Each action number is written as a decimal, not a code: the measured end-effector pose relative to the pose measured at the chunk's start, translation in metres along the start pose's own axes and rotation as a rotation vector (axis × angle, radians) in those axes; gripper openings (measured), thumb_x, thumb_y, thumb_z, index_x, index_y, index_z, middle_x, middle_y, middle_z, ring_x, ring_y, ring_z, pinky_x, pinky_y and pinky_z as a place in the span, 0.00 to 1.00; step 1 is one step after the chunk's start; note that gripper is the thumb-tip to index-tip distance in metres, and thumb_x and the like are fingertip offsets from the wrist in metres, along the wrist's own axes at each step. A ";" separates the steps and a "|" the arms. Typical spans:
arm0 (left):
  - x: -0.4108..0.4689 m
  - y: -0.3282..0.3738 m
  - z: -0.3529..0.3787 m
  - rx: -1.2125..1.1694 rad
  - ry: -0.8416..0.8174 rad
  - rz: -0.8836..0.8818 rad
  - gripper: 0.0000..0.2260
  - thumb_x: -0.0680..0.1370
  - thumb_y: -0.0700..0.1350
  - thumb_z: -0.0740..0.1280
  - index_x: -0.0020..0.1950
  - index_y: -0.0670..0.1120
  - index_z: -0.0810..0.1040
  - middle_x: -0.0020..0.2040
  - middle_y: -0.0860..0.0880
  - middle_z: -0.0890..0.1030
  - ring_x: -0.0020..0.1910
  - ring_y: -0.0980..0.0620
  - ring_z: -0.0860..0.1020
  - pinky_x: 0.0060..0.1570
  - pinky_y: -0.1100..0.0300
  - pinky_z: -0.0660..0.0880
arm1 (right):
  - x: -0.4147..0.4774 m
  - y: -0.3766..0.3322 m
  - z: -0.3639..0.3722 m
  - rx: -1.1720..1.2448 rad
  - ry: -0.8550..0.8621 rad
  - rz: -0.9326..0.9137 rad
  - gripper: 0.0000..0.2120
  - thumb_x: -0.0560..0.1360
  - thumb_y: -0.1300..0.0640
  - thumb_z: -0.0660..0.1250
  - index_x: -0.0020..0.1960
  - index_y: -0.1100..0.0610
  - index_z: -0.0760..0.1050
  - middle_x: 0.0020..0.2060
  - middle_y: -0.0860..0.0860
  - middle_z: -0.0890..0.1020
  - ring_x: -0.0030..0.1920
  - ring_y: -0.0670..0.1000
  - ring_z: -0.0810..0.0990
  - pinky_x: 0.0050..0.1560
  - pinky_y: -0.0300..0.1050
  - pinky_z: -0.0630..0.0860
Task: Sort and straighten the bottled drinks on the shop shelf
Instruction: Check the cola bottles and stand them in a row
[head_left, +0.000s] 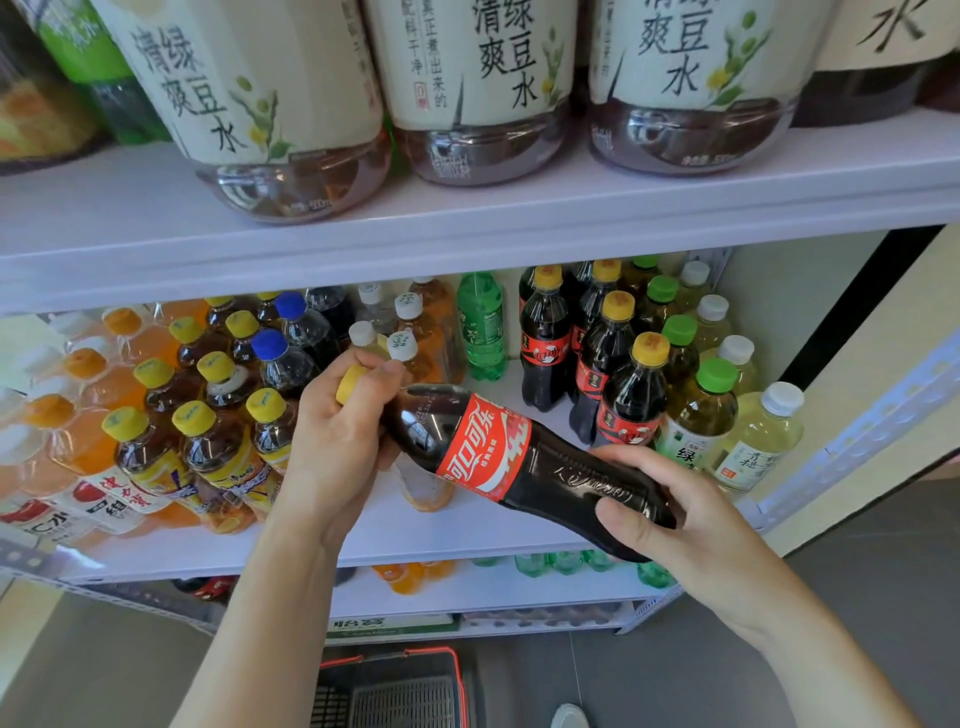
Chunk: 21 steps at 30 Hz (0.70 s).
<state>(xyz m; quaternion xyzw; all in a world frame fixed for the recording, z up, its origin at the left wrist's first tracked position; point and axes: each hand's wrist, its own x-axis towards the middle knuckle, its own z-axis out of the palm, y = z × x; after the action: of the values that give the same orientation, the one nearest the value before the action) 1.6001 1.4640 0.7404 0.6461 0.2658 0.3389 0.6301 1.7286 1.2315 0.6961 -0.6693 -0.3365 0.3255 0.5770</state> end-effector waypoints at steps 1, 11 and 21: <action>0.000 -0.001 0.001 -0.021 0.007 -0.021 0.10 0.80 0.39 0.62 0.39 0.45 0.73 0.27 0.53 0.71 0.23 0.58 0.68 0.19 0.67 0.63 | 0.000 0.002 0.002 0.010 0.012 0.001 0.17 0.70 0.46 0.72 0.58 0.43 0.78 0.51 0.46 0.84 0.52 0.46 0.82 0.49 0.42 0.80; 0.003 -0.011 -0.005 0.271 -0.049 -0.126 0.23 0.73 0.62 0.66 0.45 0.41 0.74 0.34 0.42 0.75 0.33 0.47 0.76 0.35 0.55 0.77 | -0.004 0.020 0.006 0.010 0.155 0.004 0.19 0.69 0.44 0.73 0.59 0.44 0.77 0.50 0.46 0.84 0.51 0.47 0.83 0.53 0.51 0.81; -0.004 -0.005 0.001 0.233 -0.091 0.052 0.20 0.75 0.56 0.63 0.46 0.37 0.71 0.31 0.50 0.71 0.28 0.55 0.70 0.28 0.63 0.69 | -0.002 0.025 0.005 -0.050 0.128 0.030 0.22 0.69 0.41 0.72 0.61 0.41 0.74 0.51 0.42 0.82 0.52 0.42 0.81 0.49 0.32 0.76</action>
<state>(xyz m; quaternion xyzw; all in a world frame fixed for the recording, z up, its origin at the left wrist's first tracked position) 1.5986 1.4604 0.7348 0.7362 0.2578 0.2922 0.5533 1.7256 1.2297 0.6711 -0.7078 -0.2971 0.2821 0.5754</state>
